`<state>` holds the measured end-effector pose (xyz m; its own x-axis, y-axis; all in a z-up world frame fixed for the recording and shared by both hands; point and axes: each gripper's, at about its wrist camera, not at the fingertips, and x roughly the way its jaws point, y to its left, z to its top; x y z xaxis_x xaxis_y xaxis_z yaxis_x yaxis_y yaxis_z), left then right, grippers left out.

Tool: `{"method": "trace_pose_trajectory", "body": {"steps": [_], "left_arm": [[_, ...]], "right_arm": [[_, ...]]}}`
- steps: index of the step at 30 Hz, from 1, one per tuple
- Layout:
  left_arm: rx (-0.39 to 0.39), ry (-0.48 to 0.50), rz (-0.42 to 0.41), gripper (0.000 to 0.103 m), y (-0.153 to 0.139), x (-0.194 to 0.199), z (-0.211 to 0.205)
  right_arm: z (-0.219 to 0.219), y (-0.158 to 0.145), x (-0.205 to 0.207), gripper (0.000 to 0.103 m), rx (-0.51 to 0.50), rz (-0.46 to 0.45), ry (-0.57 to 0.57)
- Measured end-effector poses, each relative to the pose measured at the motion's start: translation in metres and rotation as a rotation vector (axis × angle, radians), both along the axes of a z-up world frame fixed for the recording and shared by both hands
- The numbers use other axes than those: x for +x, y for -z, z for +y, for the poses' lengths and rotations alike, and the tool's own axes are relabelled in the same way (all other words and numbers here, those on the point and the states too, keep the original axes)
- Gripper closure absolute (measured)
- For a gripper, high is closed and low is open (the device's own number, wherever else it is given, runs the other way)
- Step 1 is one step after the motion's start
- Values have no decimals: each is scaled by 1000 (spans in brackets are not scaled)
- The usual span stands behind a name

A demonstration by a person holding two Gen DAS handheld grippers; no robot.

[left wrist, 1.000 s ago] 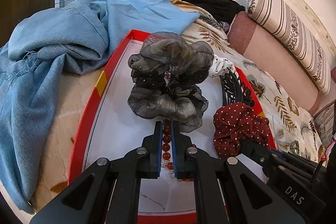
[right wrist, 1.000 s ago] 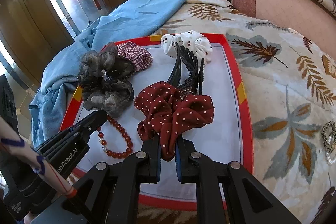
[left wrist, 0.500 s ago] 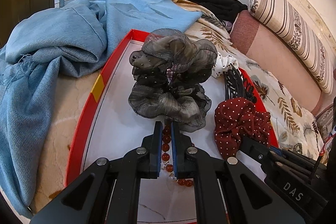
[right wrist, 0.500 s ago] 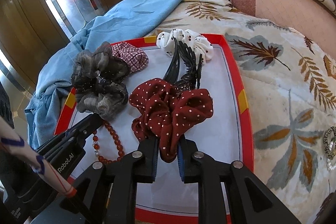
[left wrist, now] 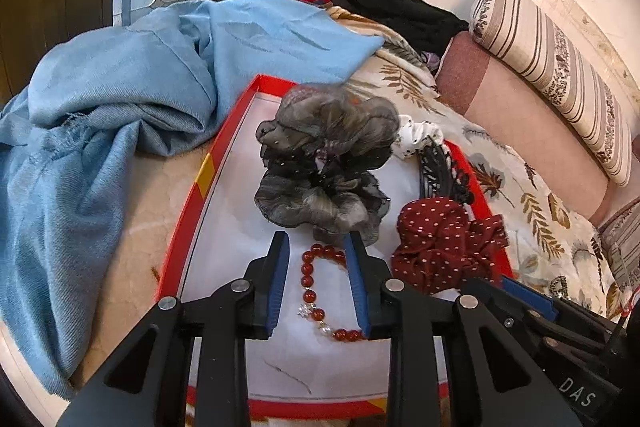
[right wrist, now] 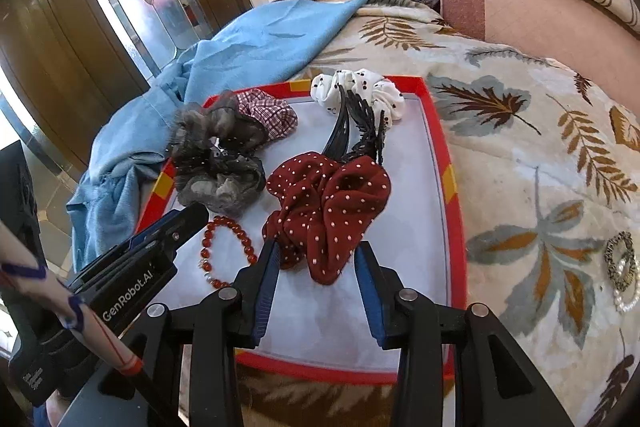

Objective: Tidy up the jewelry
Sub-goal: 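Lower and open the right tool in the tray while the left tool releases the bead bracelet, then move both open tools back to the remaining bracelets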

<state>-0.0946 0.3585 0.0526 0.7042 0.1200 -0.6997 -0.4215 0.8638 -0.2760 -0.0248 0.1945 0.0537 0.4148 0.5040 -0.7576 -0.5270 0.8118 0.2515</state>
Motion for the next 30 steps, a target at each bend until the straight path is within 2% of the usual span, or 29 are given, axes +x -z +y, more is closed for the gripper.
{"method": "trace_pose_trajectory", "body": {"steps": [14,30], "left_arm": [[66,45,-41,72,-34,-13,-41],[165,178,-65,70,-67,-13,-119]], "right_arm": [[-49,-20,-19,60,78,3,54],[-124,-30,-28,59,145,4,149]]}}
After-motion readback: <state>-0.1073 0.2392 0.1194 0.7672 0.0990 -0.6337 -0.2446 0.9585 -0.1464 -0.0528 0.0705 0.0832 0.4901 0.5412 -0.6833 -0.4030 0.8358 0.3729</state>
